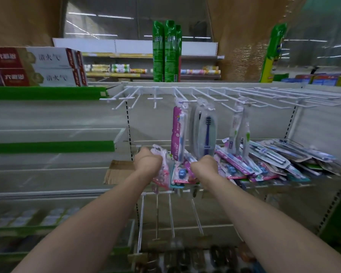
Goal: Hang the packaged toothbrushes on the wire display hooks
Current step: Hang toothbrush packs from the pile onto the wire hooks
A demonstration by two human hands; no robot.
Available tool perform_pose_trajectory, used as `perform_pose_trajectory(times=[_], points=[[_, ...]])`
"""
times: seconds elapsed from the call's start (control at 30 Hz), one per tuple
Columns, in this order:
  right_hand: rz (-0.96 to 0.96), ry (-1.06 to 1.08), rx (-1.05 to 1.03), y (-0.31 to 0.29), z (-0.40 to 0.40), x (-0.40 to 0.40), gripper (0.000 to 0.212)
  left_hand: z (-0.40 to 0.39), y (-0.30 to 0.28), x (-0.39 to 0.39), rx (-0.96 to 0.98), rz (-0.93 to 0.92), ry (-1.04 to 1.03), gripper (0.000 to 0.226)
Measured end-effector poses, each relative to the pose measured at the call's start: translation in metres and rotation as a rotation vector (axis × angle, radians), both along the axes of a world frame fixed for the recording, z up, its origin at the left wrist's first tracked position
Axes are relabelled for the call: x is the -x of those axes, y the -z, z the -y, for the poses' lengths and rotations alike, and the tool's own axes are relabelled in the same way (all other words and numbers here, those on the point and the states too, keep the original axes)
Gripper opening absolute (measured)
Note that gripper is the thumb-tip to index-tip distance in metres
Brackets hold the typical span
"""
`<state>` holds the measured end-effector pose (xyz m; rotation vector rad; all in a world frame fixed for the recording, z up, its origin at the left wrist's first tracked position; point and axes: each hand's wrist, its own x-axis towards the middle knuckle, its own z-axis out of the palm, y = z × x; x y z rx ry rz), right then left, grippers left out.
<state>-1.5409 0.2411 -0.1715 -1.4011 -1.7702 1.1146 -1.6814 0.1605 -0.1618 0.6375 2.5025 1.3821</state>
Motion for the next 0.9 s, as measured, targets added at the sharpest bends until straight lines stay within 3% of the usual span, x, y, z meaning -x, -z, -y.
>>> perform_pose_trajectory(times=[0.13,0.27,0.57,0.7,0.9], points=[[-0.057,0.02,0.027,0.0,0.014,-0.003,0.02,0.015,0.003,-0.004,-0.095,0.01,0.033,0.02],[-0.241,0.077,0.107,0.002,0.021,-0.001,0.021,0.028,0.002,-0.011,-0.122,0.012,0.073,0.028],[-0.346,0.096,0.208,0.06,-0.013,0.005,0.057,0.044,0.006,-0.019,-0.133,0.019,0.115,0.034],[-0.363,0.087,0.185,0.015,0.054,-0.026,0.025,0.046,0.01,-0.024,-0.116,0.014,0.118,0.037],[-0.438,0.203,0.123,0.012,0.068,-0.048,0.02,0.044,0.011,-0.036,-0.111,-0.01,0.11,0.039]])
